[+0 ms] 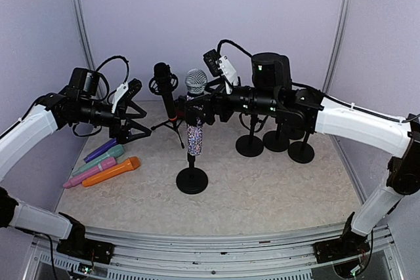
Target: Remove the microphone from the stand
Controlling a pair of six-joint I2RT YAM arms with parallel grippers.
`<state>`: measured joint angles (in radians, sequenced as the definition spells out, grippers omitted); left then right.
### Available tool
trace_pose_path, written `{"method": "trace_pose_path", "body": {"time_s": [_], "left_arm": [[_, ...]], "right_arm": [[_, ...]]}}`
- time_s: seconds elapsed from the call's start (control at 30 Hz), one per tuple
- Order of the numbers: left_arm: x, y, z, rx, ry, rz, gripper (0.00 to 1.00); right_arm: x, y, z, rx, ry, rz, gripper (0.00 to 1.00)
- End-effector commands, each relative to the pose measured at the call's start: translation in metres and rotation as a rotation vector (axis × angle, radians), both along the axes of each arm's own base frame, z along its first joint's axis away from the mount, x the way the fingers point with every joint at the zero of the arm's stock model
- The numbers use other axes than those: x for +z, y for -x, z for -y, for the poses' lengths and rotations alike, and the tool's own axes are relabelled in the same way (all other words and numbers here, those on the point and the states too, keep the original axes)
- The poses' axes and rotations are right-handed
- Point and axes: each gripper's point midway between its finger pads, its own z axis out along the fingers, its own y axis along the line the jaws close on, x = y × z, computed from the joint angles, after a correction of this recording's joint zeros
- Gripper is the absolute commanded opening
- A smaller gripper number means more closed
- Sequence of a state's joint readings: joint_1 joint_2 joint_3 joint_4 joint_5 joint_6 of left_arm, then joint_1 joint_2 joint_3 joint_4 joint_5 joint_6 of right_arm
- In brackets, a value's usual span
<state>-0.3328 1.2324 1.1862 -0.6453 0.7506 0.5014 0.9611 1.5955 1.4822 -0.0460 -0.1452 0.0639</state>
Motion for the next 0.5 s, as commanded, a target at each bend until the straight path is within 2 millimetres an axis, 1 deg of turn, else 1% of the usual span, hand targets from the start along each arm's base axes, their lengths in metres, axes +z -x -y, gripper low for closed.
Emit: {"method": "trace_pose_path", "body": {"time_s": [0.0,0.07,0.1,0.2,0.3,0.37,0.47], "left_arm": [[0.014,-0.003,0.003,-0.005,0.016,0.044,0.90],[0.015,-0.004,0.003,-0.006,0.019,0.044,0.90],[0.016,-0.003,0.004,-0.006,0.021,0.040,0.90],[0.019,-0.002,0.004,-0.007,0.025,0.042,0.90],[0.020,-0.001,0.003,-0.005,0.026,0.045,0.90],[0.020,-0.001,0.004,-0.006,0.025,0.046,0.90],[0.020,-0.002,0.005,-0.006,0.026,0.046,0.90]], "right_arm": [[0.020,0.004,0.007,-0.252,-0.083,0.015,0.83],[0.022,0.010,-0.002,-0.258,-0.075,0.015,0.79],[0.021,0.011,-0.007,-0.258,-0.065,0.013,0.74],[0.018,0.009,-0.016,-0.280,-0.038,0.004,0.64],[0.012,0.007,-0.021,-0.302,-0.013,0.011,0.52],[0.011,0.007,-0.022,-0.308,-0.006,0.023,0.41],[0.019,0.010,-0.022,-0.288,-0.022,0.046,0.19]]}}
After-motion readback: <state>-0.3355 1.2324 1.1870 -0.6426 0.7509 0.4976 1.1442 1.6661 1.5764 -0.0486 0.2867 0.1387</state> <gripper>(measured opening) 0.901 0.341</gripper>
